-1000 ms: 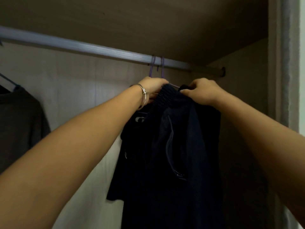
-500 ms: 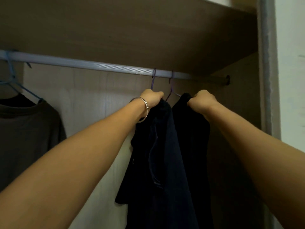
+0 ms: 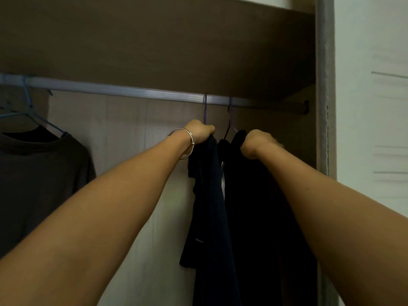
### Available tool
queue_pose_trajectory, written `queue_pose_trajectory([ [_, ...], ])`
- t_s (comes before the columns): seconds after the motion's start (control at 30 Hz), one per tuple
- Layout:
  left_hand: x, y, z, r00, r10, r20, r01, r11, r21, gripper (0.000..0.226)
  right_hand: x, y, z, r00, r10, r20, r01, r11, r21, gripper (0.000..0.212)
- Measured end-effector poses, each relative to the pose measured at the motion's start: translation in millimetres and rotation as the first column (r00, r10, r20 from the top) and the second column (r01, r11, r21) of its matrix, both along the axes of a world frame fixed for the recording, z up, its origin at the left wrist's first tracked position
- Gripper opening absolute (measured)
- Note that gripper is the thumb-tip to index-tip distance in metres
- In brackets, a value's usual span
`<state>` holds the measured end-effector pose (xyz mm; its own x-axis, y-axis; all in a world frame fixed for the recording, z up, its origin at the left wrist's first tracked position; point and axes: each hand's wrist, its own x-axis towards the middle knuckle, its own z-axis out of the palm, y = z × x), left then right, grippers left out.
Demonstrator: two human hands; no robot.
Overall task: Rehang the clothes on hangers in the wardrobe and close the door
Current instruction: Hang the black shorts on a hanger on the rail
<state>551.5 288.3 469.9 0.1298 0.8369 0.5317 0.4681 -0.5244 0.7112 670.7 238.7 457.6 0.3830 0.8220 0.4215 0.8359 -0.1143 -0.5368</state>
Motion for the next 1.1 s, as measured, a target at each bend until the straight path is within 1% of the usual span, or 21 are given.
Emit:
queue_pose_trajectory([
  [0.07,-2.0,-0.5,-1.4,1.0,0.007,-0.006,-0.007,1.0,-0.006,0.03,0.9,1.7,-1.7,0.999,0.019,-0.027,-0.018,1.0,0.023,0.026],
  [0.13,-3.5,0.1,-2.9,1.0,0.013,0.012,-0.013,1.0,0.001,0.023,2.8,1.8,-5.7,0.997,0.029,-0.076,-0.023,0.996,0.082,0.023],
  [0.17,-4.2,0.0,-3.8,1.0,0.017,0.019,-0.017,1.0,0.008,0.026,2.9,0.4,-8.4,0.994,0.038,-0.103,-0.026,0.993,0.112,0.02],
  [0.23,-5.4,-3.8,-5.8,1.0,0.02,0.016,-0.021,1.0,0.013,0.041,2.1,-4.2,-13.2,0.985,0.057,-0.164,-0.031,0.988,0.154,0.011],
  [0.27,-6.0,-8.9,-7.5,1.0,0.022,0.005,-0.022,1.0,-0.003,0.05,1.1,-6.3,-15.6,0.98,0.065,-0.189,-0.033,0.985,0.171,0.012],
  [0.33,-6.9,-22.2,-13.0,0.997,0.0,-0.071,-0.002,0.999,-0.034,0.063,-1.4,-10.5,-21.0,0.972,0.075,-0.221,-0.031,0.98,0.196,0.012],
  [0.37,-7.3,-30.5,-17.0,0.99,-0.023,-0.136,0.016,0.998,-0.058,0.061,-3.0,-12.6,-24.3,0.971,0.072,-0.227,-0.024,0.978,0.207,0.01],
  [0.4,-7.9,-36.0,-21.4,0.982,-0.05,-0.181,0.034,0.996,-0.087,0.055,-4.0,-14.8,-27.9,0.973,0.065,-0.222,-0.015,0.975,0.22,0.01],
  [0.43,-8.5,-40.7,-26.2,0.977,-0.07,-0.2,0.048,0.992,-0.113,0.044,-3.9,-16.8,-30.7,0.976,0.059,-0.211,-0.007,0.972,0.237,0.016],
  [0.5,-8.7,-47.9,-35.5,0.984,-0.101,-0.149,0.08,0.986,-0.143,0.017,-2.3,-19.8,-32.8,0.977,0.055,-0.205,-0.002,0.968,0.25,0.028],
  [0.53,-8.1,-49.4,-39.1,0.988,-0.104,-0.114,0.087,0.986,-0.145,0.014,-1.2,-21.8,-32.9,0.977,0.058,-0.204,-0.004,0.967,0.256,0.031],
  [0.57,-7.2,-51.6,-41.4,0.991,-0.091,-0.097,0.08,0.99,-0.119,0.015,0.5,-22.9,-32.6,0.978,0.061,-0.201,-0.006,0.964,0.264,0.032],
  [0.63,-3.7,-51.9,-42.2,0.989,-0.037,-0.143,0.029,0.998,-0.058,0.012,4.5,-21.9,-32.6,0.975,0.063,-0.212,0.001,0.958,0.285,0.032],
  [0.7,0.3,-50.7,-42.1,0.982,0.006,-0.188,-0.007,1.0,-0.003,0.026,6.2,-21.5,-33.6,0.968,0.062,-0.241,0.011,0.957,0.289,0.033],
  [0.73,1.6,-50.2,-42.0,0.978,0.012,-0.208,-0.012,1.0,0.003,0.029,6.7,-22.6,-34.5,0.966,0.062,-0.253,0.014,0.957,0.291,0.033],
  [0.83,2.2,-46.9,-44.2,0.959,0.04,-0.28,-0.024,0.998,0.06,0.016,6.9,-27.7,-34.3,0.96,0.083,-0.268,-0.003,0.958,0.287,0.033],
  [0.93,-0.9,-44.3,-48.1,0.947,0.084,-0.309,-0.051,0.992,0.115,0.023,4.4,-30.6,-33.9,0.963,0.116,-0.243,-0.042,0.956,0.291,0.037],
  [0.97,-3.5,-44.9,-49.7,0.943,0.091,-0.32,-0.049,0.989,0.136,0.031,2.5,-31.4,-34.2,0.965,0.112,-0.236,-0.034,0.95,0.31,0.04],
  [1.07,-18.8,-51.1,-58.9,0.932,0.072,-0.355,-0.018,0.988,0.152,0.06,-8.7,-33.2,-34.4,0.985,0.046,-0.166,0.036,0.888,0.459,0.047],
  [1.1,-27.2,-56.1,-63.7,0.929,0.076,-0.363,-0.016,0.986,0.166,0.064,-13.8,-34.0,-33.8,0.993,0.022,-0.118,0.043,0.852,0.522,0.046],
])
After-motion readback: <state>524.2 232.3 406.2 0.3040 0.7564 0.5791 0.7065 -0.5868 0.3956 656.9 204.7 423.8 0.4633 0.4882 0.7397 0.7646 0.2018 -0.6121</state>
